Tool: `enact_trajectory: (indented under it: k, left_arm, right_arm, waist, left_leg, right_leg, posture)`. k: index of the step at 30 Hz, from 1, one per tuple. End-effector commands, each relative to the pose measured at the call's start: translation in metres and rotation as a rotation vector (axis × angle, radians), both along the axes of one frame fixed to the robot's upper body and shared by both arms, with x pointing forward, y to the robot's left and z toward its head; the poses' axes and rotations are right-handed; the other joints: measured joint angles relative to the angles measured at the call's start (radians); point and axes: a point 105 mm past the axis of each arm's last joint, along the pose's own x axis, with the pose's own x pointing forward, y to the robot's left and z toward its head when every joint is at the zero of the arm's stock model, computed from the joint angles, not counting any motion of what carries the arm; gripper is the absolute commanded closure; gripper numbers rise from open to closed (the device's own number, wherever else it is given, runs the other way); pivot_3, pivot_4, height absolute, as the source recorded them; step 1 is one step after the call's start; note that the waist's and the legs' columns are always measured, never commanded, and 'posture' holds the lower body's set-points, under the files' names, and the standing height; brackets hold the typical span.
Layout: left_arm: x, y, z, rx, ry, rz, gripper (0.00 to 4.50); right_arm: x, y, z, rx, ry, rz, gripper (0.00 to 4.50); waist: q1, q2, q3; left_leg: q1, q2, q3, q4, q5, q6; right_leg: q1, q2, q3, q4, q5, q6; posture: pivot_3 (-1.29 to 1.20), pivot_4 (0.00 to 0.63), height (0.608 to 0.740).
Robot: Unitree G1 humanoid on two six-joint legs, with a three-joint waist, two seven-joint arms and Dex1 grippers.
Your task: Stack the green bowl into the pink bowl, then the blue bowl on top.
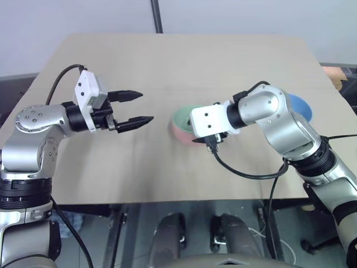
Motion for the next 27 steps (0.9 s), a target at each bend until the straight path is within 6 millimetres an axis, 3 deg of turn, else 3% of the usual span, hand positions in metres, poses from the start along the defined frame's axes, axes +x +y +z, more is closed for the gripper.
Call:
enact_trajectory:
  k: [1,10,21,27]
  left_arm:
    - [-0.001,0.001,0.009,0.002,-0.045,-0.006,0.54]
    - [0.0,-0.003,0.009,-0.002,-0.045,-0.022,0.54]
    - [0.001,-0.01,0.01,-0.005,-0.049,-0.066,0.54]
    - [0.001,-0.012,0.008,-0.009,-0.043,-0.08,0.54]
  right_arm:
    - [0.004,-0.016,0.026,0.058,-0.074,-0.055,1.94]
    - [0.022,-0.09,0.022,0.028,-0.08,-0.32,1.94]
    - [0.059,-0.199,0.025,0.059,-0.128,-0.83,1.94]
    - [0.064,-0.23,-0.004,0.064,-0.053,-0.984,1.94]
  waist:
    - [0.001,0.0,0.0]
    - [0.002,0.0,0.0]
    - [0.001,0.0,0.0]
    - [0.001,0.0,0.0]
  left_leg:
    - [0.0,0.0,0.0,0.0,0.0,0.0]
    - [0.0,0.0,0.0,0.0,0.0,0.0]
    - [0.0,0.0,0.0,0.0,0.0,0.0]
    - [0.0,0.0,0.001,-0.001,0.0,0.0]
  right_leg:
    - [0.0,0.0,0.0,0.0,0.0,0.0]
    - [0.0,0.0,0.0,0.0,0.0,0.0]
    - [0.0,0.0,0.0,-0.001,-0.001,0.001]
    - [0.0,0.0,0.001,-0.001,-0.001,0.001]
  posture:
    - [0.0,0.15,0.74]
    - [0.0,0.15,0.74]
    - [0.0,0.15,0.74]
    - [0.0,0.15,0.74]
